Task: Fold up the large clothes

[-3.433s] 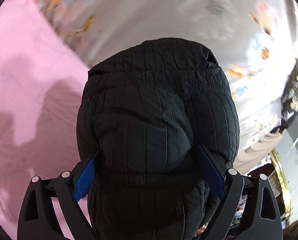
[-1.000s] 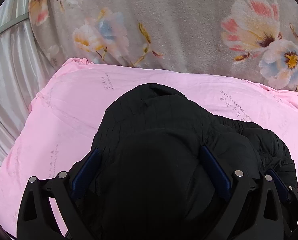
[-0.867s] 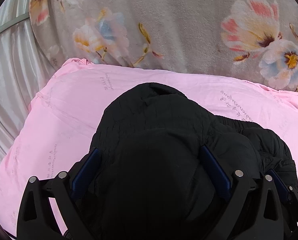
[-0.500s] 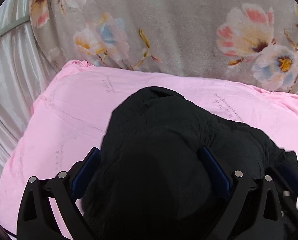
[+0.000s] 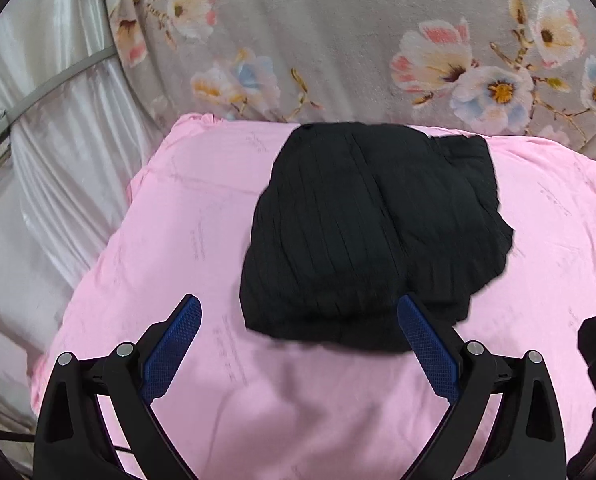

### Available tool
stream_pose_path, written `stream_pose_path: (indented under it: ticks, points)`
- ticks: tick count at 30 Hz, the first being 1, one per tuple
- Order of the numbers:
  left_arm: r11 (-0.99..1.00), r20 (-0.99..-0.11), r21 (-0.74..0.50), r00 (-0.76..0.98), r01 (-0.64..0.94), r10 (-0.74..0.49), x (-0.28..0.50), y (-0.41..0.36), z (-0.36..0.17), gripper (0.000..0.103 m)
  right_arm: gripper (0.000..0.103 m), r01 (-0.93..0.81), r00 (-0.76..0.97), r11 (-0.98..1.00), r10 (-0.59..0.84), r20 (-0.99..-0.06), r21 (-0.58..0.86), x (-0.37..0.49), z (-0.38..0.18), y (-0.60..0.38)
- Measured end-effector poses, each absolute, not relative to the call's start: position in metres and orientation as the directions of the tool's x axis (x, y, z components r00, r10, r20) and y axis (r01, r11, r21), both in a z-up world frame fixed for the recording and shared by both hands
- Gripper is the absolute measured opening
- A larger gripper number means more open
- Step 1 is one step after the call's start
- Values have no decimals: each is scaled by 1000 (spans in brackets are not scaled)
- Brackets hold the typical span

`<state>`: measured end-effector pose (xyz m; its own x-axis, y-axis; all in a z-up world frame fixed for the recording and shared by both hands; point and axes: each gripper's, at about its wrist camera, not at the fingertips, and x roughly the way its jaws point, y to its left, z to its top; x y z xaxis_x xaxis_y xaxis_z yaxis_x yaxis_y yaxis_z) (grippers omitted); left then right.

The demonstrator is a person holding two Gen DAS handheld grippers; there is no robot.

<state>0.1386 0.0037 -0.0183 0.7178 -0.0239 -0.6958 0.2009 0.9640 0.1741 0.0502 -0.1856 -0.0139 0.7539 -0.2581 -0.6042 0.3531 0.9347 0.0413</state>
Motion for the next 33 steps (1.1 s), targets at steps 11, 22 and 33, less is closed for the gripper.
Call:
stream_pose_path:
  ticks: [11,22,33]
  points:
    - [968,-712,140,700,209,-48,82,8,-25,98,82,370,712,928,-257,-653,38,2,-37,-175]
    - [969,-708,147,705,197,-36,60,11,-35,98,82,352,700,936,-251,-669,18,-13,-49,-163]
    - [972,-684,158,729,174,-19,51,16,-29,98,82,348,706,937,-254,-661,12,-19,-46,-162]
